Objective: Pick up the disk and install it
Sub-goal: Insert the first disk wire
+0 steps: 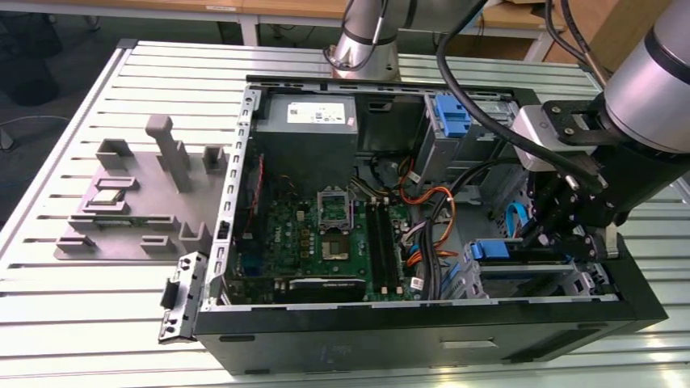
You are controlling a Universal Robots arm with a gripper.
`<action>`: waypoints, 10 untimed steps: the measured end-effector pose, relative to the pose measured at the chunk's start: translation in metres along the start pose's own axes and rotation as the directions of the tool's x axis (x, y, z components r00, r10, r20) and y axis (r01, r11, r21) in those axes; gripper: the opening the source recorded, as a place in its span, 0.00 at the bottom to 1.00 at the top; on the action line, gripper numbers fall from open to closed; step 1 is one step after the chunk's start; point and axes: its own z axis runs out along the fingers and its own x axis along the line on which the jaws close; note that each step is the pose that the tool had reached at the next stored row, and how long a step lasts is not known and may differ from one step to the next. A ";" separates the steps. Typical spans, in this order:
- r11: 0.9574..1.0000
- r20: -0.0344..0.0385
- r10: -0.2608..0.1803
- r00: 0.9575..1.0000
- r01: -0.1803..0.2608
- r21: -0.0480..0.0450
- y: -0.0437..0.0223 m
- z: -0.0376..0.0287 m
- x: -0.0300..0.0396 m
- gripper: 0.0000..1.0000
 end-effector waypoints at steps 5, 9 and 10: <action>1.000 0.000 0.000 1.000 0.000 0.000 0.0000 0.0002 0.0000 0.16; 1.000 0.000 0.000 1.000 0.000 0.000 0.0001 0.0025 0.0001 0.16; 1.000 0.000 0.000 1.000 0.000 0.000 0.0001 0.0025 0.0001 0.16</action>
